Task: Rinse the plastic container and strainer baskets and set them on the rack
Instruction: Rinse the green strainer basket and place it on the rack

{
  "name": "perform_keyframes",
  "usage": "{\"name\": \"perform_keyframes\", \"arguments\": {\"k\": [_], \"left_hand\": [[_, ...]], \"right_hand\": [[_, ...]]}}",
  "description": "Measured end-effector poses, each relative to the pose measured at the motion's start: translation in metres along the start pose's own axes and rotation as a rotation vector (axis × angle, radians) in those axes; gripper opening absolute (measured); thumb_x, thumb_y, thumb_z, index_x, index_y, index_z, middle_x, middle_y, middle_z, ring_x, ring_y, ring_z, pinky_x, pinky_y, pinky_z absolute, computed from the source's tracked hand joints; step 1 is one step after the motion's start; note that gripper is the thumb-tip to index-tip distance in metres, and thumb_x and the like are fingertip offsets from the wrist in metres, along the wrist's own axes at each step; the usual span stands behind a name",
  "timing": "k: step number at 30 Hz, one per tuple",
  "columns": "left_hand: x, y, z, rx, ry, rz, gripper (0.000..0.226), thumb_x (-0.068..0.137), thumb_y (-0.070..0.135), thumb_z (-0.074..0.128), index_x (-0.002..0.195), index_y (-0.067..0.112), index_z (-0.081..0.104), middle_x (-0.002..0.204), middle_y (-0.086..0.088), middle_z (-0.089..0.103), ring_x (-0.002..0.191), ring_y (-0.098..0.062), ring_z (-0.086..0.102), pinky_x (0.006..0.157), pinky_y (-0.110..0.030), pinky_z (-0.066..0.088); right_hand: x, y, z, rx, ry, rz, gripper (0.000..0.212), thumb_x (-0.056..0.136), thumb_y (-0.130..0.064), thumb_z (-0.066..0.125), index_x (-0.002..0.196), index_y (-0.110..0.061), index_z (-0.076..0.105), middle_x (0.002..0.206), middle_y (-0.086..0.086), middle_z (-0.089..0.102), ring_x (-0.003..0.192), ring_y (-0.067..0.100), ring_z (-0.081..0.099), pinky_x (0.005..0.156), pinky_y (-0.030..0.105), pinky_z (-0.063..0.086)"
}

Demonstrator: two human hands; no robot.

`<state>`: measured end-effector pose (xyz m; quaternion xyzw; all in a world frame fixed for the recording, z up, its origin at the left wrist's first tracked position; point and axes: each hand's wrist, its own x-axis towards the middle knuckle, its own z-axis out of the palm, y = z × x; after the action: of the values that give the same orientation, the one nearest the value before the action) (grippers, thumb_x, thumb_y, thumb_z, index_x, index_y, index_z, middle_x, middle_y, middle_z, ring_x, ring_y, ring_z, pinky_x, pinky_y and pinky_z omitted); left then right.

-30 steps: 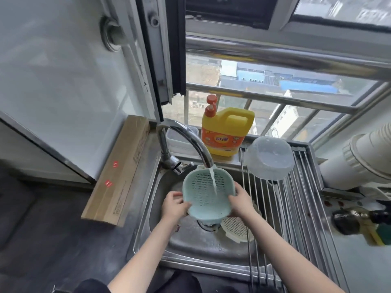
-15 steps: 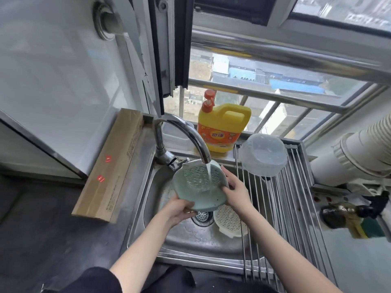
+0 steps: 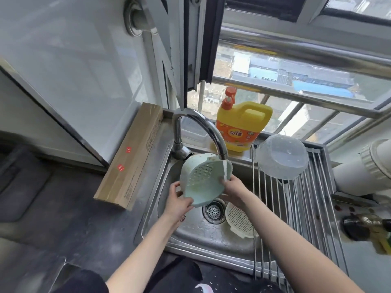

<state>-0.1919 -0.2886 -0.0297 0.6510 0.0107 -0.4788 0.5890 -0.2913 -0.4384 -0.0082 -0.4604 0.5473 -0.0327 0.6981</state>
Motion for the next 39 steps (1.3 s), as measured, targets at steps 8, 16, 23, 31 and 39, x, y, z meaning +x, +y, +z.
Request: {"name": "perform_keyframes", "arguments": {"k": [8,16,23,31,39], "left_hand": [[-0.002,0.008,0.008,-0.054,-0.106,0.008,0.073,0.081,-0.022,0.052,0.137,0.020,0.032,0.130,-0.009,0.044,0.119,-0.030,0.049,0.092,-0.044,0.051],[0.003,-0.001,0.020,-0.288,-0.172,-0.312,0.062,0.083,-0.027,0.045,0.135,0.004,0.035,0.131,-0.023,0.048,0.112,-0.041,0.055,0.061,-0.036,0.061],[-0.003,0.000,0.029,-0.380,-0.346,-0.502,0.036,0.087,-0.023,0.040,0.118,-0.007,0.047,0.107,-0.031,0.061,0.095,-0.042,0.063,0.075,-0.046,0.057],[-0.014,0.002,0.028,-0.540,-0.535,-0.463,0.050,0.073,-0.016,0.039,0.120,-0.002,0.050,0.115,-0.034,0.058,0.103,-0.049,0.061,0.091,-0.060,0.045],[-0.002,0.008,0.031,-0.366,-0.451,-0.359,0.036,0.082,0.024,0.050,0.113,0.009,0.061,0.103,-0.018,0.057,0.091,-0.030,0.055,0.090,-0.050,0.044]], "right_hand": [[0.007,-0.010,-0.006,-0.172,0.082,-0.120,0.022,0.087,-0.004,0.060,0.107,-0.008,0.067,0.106,0.016,0.070,0.088,0.027,0.066,0.079,0.046,0.057],[-0.012,-0.024,-0.009,-0.570,0.212,-0.308,0.026,0.090,-0.016,0.042,0.105,-0.022,0.063,0.098,0.004,0.066,0.095,0.028,0.061,0.082,0.041,0.053],[-0.025,-0.046,-0.007,-0.842,0.148,-0.557,0.031,0.091,-0.031,0.053,0.122,-0.036,0.055,0.112,-0.003,0.069,0.100,0.022,0.062,0.082,0.038,0.051],[-0.035,-0.066,-0.022,-0.688,0.090,-0.560,0.039,0.096,-0.012,0.044,0.130,-0.025,0.057,0.109,-0.006,0.062,0.096,0.013,0.054,0.074,0.024,0.039],[-0.038,-0.025,-0.060,-0.698,0.360,-0.447,0.027,0.091,-0.019,0.046,0.106,-0.022,0.069,0.086,-0.001,0.062,0.084,0.022,0.059,0.067,0.027,0.038]]}}
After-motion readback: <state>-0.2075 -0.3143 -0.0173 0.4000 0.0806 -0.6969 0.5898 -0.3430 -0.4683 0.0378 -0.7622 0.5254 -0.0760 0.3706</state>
